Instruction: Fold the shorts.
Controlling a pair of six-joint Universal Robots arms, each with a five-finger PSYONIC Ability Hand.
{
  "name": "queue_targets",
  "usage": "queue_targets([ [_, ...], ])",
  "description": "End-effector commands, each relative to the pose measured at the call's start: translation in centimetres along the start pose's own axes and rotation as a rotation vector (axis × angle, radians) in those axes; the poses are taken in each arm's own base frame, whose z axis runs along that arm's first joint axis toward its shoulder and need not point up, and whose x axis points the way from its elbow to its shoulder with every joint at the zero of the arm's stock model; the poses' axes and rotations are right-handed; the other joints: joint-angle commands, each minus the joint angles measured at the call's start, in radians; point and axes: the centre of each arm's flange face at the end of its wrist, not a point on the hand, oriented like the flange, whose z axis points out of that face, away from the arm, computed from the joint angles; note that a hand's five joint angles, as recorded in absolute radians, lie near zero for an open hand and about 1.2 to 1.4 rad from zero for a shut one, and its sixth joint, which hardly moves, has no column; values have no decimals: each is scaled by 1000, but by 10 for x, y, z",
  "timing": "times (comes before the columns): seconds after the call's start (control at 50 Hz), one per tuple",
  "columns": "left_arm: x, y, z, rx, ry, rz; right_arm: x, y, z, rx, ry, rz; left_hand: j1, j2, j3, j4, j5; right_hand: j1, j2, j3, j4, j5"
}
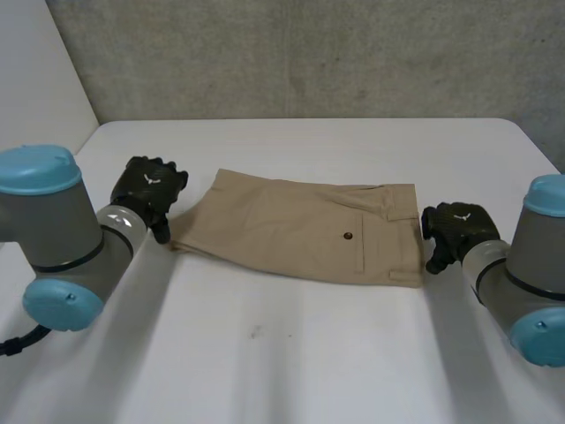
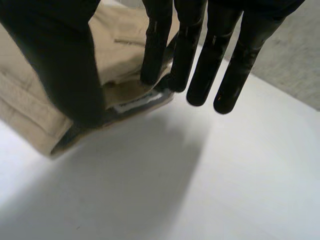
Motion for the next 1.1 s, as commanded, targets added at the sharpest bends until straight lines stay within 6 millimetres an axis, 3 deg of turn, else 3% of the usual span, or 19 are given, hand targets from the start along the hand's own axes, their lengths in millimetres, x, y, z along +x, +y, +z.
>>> queue_targets([
  [0.02,-4,-3,-13,0,-8,-23,3,-15,-27,47,5,8,-24,6,4,11,22,50,-35,-37,-38,-56],
  [0.1,-2,0,-18,-10,2,-56,-2,-11,-40,44,-14,7,-24,6,4,11,22,65,-20,-22,-24,-41],
  [0.24,2,5,-22,-27,19,-139,-18,-5,-42,36,-101,0,-24,6,4,11,22,68,-17,-19,-21,-38],
  [0.34,3,4,-23,-27,22,-191,-27,10,-24,18,-125,-22,-33,-3,-5,3,14,71,-14,-17,-18,-35],
  [0.52,4,5,-23,-29,22,-231,-29,18,-2,4,-121,-24,-41,-12,-14,-6,5,129,45,42,41,23],
  [0.58,4,5,-23,-29,22,-232,-30,20,3,0,-117,-25,-41,-12,-14,-6,5,194,109,107,105,88],
  [0.66,4,7,-24,-37,23,-234,-28,17,8,22,-99,-27,-41,-12,-14,-6,5,455,371,368,367,349],
  [0.68,4,9,-24,-41,25,-233,-25,14,11,42,-84,-27,-41,-12,-14,-6,5,714,629,627,626,608],
  [0.7,4,9,-24,-41,25,-233,-25,13,12,46,-82,-27,-41,-12,-14,-6,5,807,722,719,718,701],
  [0.86,2,6,-27,-35,20,-233,-13,9,8,37,-12,-31,-44,-15,-17,-9,2,813,728,725,724,707],
  [0.94,0,4,-30,-27,15,-233,11,0,1,40,50,-85,-47,-18,-20,-12,-1,813,728,725,724,707],
  [0.96,0,3,-31,-26,14,-233,30,1,1,23,98,-118,-50,-21,-22,-15,-4,813,728,725,724,707],
  [1.04,-3,-1,-35,-15,7,-232,72,5,5,-37,194,-200,-53,-23,-25,-18,-7,813,728,725,724,707],
  [1.1,-4,-1,-36,-15,5,-232,87,5,6,-63,221,-243,-53,-24,-25,-18,-7,813,728,725,724,707],
])
